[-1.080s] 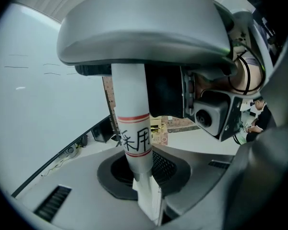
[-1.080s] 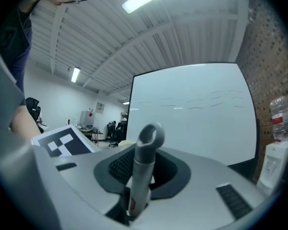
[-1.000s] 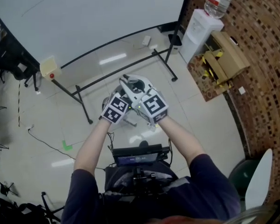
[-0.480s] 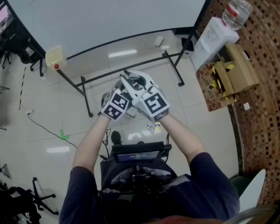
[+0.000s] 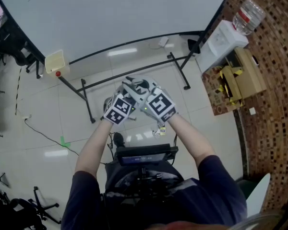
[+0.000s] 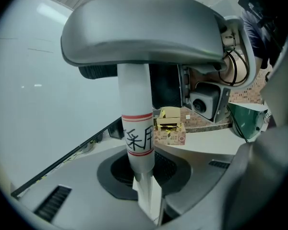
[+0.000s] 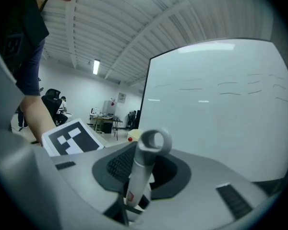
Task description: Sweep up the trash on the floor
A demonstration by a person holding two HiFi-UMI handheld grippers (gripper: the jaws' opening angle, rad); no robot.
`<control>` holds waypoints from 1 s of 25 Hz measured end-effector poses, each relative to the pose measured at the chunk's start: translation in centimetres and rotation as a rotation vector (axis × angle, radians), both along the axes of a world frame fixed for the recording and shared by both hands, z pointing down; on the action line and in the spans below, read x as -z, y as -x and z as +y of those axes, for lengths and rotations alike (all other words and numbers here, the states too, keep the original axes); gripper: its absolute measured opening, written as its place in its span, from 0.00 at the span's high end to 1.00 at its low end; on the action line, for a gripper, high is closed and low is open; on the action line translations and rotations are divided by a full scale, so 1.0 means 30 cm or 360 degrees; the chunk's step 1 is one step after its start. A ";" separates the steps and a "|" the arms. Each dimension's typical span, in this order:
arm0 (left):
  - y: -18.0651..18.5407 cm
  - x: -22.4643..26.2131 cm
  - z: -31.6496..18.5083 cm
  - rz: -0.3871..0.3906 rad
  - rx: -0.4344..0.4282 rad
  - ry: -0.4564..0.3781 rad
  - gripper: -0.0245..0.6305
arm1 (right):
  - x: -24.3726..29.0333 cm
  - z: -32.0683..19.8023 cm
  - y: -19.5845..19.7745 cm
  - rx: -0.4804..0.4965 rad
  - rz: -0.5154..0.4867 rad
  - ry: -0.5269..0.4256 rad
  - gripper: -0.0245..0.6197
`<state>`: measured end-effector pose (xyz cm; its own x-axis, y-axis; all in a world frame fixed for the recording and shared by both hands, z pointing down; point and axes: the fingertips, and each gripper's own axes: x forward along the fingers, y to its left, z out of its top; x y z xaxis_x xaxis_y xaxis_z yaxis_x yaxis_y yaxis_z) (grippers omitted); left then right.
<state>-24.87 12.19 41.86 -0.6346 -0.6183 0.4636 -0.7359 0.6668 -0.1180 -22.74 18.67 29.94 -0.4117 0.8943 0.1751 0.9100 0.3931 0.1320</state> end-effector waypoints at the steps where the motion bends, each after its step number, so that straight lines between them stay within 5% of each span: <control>1: 0.022 -0.010 0.025 0.0014 -0.0004 -0.0016 0.90 | -0.012 0.027 0.022 0.0002 0.0003 -0.0011 0.81; 7: 0.155 -0.079 0.192 0.0170 -0.0039 -0.0109 0.90 | -0.085 0.209 0.165 -0.0005 0.0066 -0.0133 0.82; 25: 0.490 -0.327 0.392 0.0270 0.0090 -0.0095 0.90 | -0.349 0.413 0.498 0.0012 0.0224 -0.0266 0.82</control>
